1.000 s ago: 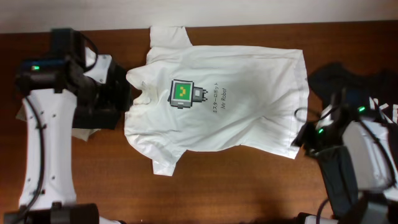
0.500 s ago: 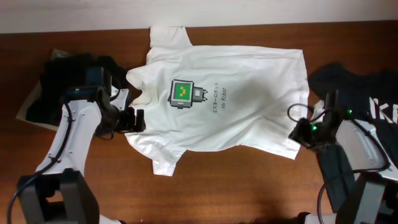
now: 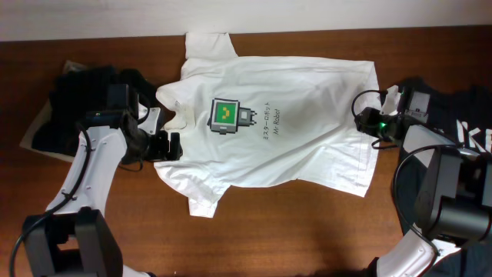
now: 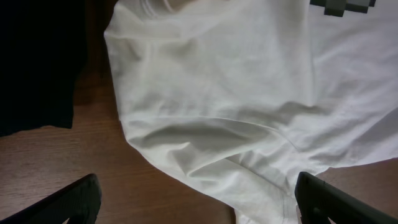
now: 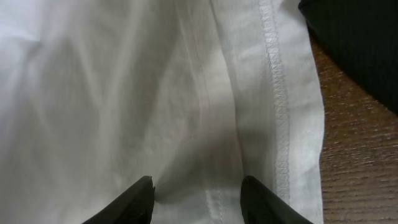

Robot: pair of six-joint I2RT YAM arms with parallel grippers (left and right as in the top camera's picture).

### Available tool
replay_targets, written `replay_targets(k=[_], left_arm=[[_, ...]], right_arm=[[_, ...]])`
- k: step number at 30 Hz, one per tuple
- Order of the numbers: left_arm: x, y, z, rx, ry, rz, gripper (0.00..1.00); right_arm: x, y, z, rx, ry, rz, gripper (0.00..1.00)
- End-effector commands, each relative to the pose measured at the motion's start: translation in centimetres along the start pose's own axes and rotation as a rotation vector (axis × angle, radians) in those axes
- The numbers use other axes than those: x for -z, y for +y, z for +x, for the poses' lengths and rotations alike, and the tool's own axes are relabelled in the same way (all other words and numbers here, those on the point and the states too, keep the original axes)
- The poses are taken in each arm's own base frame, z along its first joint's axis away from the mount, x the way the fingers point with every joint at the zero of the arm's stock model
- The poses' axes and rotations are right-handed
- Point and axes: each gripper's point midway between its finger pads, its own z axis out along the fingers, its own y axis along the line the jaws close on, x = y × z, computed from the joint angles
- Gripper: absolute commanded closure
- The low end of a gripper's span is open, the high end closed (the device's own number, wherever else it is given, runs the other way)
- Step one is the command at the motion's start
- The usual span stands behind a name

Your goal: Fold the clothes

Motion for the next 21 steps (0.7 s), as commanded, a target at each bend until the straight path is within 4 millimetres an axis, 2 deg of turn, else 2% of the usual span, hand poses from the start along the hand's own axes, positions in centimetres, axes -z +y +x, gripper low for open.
replay_targets(k=[1,3,7,10,13,14,16,17,19,21], left_arm=[[-0.3,-0.1,0.0,0.010,0.003,0.015,0.01],[-0.3,-0.1,0.1,0.010,0.007,0.015,0.01],[-0.3,-0.1,-0.1,0.009,0.000,0.014,0.01],[-0.3,-0.1,-0.2,0.008,-0.005,0.014,0.01],[-0.3,-0.1,-0.3,0.007,-0.008,0.014,0.01],[-0.3,-0.1,-0.3,0.007,-0.009,0.014,0.01],[-0.3,-0.1,-0.4,0.006,-0.011,0.014,0.01],[-0.3,-0.1,-0.4,0.006,-0.012,0.014,0.01],[-0.3,-0.1,-0.5,0.005,-0.018,0.014,0.01],[-0.3,-0.1,-0.7,0.003,-0.024,0.014,0.01]], right_arm=[[-0.1,-0.9,-0.3,0.004,-0.007,0.046,0.50],[0.2,-0.2,-0.4,-0.010,-0.004,-0.047,0.50],[0.2,-0.5,-0.3,-0.006,-0.001,-0.027,0.50],[0.0,0.9,0.2,0.002,0.018,-0.086,0.51],[0.2,1.7,0.2,0.005,0.021,-0.124,0.64],[0.7,1.3,-0.3,-0.001,0.006,-0.119,0.68],[2.4,0.4,-1.8,-0.019,-0.031,-0.103,0.82],[3.0,0.4,-2.2,-0.023,-0.038,-0.102,0.85],[5.4,1.5,-3.7,-0.024,-0.044,-0.125,0.96],[7.9,3.5,-5.4,-0.009,-0.061,-0.172,0.96]])
